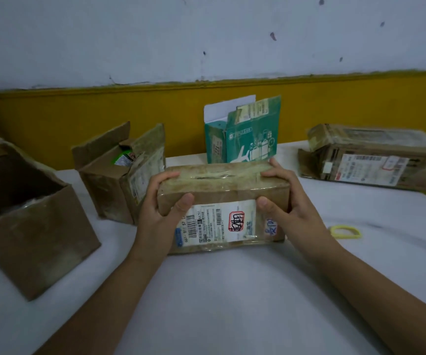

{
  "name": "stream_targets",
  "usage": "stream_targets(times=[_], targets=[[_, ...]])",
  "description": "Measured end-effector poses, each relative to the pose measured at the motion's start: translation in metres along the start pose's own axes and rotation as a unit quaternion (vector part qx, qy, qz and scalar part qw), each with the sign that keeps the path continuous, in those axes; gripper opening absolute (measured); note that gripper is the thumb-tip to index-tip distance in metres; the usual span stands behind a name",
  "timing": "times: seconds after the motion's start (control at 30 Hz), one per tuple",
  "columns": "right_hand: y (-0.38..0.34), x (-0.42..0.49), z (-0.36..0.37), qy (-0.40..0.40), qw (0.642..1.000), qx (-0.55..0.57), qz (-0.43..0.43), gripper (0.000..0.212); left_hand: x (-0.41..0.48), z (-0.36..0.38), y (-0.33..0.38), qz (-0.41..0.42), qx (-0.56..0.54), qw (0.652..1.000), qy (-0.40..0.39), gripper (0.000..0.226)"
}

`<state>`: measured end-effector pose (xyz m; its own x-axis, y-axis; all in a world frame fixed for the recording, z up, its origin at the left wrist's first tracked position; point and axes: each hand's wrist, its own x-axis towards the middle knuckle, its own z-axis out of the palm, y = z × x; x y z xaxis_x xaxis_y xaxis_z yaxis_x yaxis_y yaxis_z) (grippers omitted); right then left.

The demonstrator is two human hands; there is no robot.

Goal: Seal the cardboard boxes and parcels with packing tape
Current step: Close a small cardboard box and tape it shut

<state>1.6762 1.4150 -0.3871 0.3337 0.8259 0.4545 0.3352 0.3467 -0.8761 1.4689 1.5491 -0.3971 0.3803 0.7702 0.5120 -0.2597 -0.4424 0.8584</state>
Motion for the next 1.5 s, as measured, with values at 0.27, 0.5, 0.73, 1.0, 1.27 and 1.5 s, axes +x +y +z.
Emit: stream_targets(times=[0.27, 0.5, 0.73, 1.0, 1.27, 1.5], targets=[[-0.001, 0.0, 0.001, 0.002, 1.0, -0.024, -0.004, 0.039, -0.002, -0.002, 0.004, 0.003, 0.026, 0.999, 0.019, 0.049], [-0.003, 0.009, -0.003, -0.043, 0.995, 0.053, 0.073, 0.086, 0.004, 0.002, 0.021, -0.116, -0.073, 0.99, 0.023, 0.048], [-0.013, -0.002, 0.003, -0.151, 0.985, -0.056, 0.068, 0.091, -0.041, -0.058, 0.053, -0.134, 0.149, 0.974, -0.102, 0.096], [-0.084, -0.061, 0.089, 0.025, 0.867, -0.339, -0.365, 0.035, -0.193, -0.104, 0.134, 0.016, 0.298, 0.883, 0.362, 0.015], [-0.06, -0.073, 0.237, -0.336, 0.866, -0.267, -0.255, 0.028, -0.296, -0.1, 0.107, -0.338, 0.158, 0.808, 0.457, 0.032], [-0.048, -0.092, 0.248, -0.439, 0.818, -0.229, -0.293, 0.034, -0.289, -0.09, 0.118, -0.405, 0.007, 0.887, 0.225, 0.027]])
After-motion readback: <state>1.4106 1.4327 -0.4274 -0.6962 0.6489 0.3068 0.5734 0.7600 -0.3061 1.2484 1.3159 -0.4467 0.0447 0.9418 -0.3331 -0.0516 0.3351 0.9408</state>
